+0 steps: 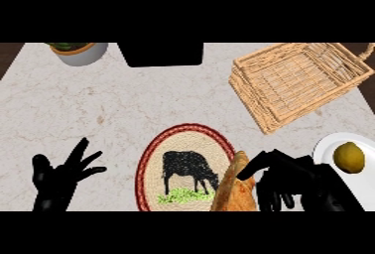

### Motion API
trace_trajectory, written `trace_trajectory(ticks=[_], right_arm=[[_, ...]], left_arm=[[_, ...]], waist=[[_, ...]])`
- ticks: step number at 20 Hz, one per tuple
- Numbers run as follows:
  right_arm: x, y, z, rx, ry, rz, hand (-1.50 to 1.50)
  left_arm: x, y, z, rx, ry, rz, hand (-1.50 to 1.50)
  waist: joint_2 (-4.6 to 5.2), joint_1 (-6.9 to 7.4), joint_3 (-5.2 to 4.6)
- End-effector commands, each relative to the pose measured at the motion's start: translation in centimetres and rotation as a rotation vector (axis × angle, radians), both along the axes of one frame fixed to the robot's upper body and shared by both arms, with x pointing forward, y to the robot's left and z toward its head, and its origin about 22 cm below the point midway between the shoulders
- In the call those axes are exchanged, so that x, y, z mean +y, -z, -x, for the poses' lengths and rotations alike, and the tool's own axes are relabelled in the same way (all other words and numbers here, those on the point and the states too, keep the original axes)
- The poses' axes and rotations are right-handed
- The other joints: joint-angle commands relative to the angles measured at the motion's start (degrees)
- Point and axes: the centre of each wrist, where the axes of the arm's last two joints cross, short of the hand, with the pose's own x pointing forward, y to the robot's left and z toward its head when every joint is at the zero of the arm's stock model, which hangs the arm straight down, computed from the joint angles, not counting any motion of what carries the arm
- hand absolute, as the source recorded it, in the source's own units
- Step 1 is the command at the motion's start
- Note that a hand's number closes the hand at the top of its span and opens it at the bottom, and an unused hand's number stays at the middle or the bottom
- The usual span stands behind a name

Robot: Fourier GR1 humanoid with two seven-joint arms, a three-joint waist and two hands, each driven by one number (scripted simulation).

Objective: Pick the croissant from the placemat and place it in the basket

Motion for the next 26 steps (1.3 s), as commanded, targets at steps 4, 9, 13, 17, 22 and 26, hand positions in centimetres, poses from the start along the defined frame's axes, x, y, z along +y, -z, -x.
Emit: trace_trajectory(ticks=[4,9,13,17,22,26], right_arm=[[-5.3,-6.7,-0.3,-0.066,0.178,-0.063,1.5],[-8.0,-11.1,-3.8,-0.036,0.235,-0.133,1.5],[-11.7,-12.9,-8.4,-0.024,0.282,-0.117,1.5],[-12.4,-13.7,-10.1,-0.007,0.305,-0.086,1.5],[-13.1,-13.0,-12.9,0.009,0.302,-0.02,1.5],[-13.1,-9.0,-16.4,0.024,0.311,-0.018,1.5]], left_arm=[[0.4,2.2,0.3,0.098,-0.005,-0.023,0.0],[1.7,1.7,0.2,0.099,0.015,-0.037,0.0],[0.3,0.8,-1.3,0.078,0.019,-0.029,0.0],[-0.7,1.2,-1.6,0.079,0.01,-0.051,0.0],[0.3,2.3,0.1,0.083,0.018,-0.052,0.0],[-0.7,2.1,-1.4,0.088,0.041,-0.038,0.0]], waist=[[0.5,1.11,-0.55],[0.43,2.09,-0.56],[0.68,2.56,-0.48],[0.64,2.44,-0.48],[0.62,2.71,-0.49],[0.87,2.92,-0.48]])
